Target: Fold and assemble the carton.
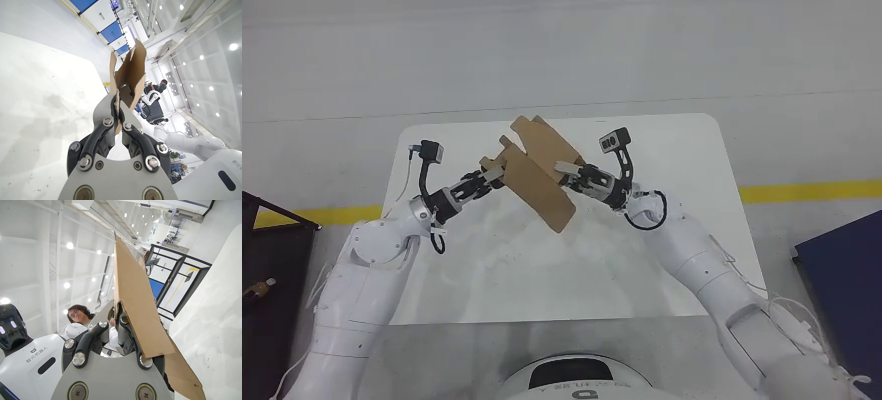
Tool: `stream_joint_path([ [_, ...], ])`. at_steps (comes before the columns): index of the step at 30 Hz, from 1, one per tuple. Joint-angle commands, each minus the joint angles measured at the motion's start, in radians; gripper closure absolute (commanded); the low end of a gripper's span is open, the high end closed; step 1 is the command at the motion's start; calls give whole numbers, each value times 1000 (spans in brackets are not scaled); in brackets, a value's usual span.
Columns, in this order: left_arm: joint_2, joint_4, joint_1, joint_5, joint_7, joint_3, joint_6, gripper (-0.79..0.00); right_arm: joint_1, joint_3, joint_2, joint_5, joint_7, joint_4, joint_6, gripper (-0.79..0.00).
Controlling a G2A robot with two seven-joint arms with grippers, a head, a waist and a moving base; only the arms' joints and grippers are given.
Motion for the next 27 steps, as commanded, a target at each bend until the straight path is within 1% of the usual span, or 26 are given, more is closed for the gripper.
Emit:
stream_joint_path([
  [1,-1,3,-1,4,13,1,4,0,-2,1,-1,3,21,-5,0,0],
  [7,-5,8,-11,18,61,13,19,0,-23,5,2,-3,86,-52,34,0],
  [8,-6,9,-13,19,67,15,21,-28,-27,7,4,-8,92,-60,40,0],
  [9,-7,10,-16,20,74,18,22,-74,-33,9,6,-18,100,-73,48,0],
  [11,-9,12,-19,19,84,22,25,-117,-40,12,9,-32,115,-91,63,0],
  [12,-9,13,-20,19,86,23,26,-169,-43,13,10,-38,118,-95,66,0],
  [13,-10,14,-22,20,88,26,27,-246,-46,14,12,-43,125,-102,73,0],
  [14,-11,16,-23,20,92,28,28,-357,-49,15,14,-48,132,-109,80,0],
  [15,-12,17,-24,20,95,30,30,-511,-51,17,15,-52,138,-113,86,0],
  [16,-12,18,-26,20,98,32,31,-683,-54,18,16,-54,144,-117,92,0],
  [17,-13,19,-27,18,101,35,33,-785,-55,18,17,-58,149,-119,97,0],
  [22,-17,28,-32,-6,131,33,40,-785,-55,36,20,-50,139,-125,87,0],
  [24,-18,38,-34,-18,151,23,46,-785,-51,61,24,-36,124,-120,72,0],
  [27,-19,53,-33,-57,192,1,54,-785,-51,61,24,-36,124,-120,72,0],
])
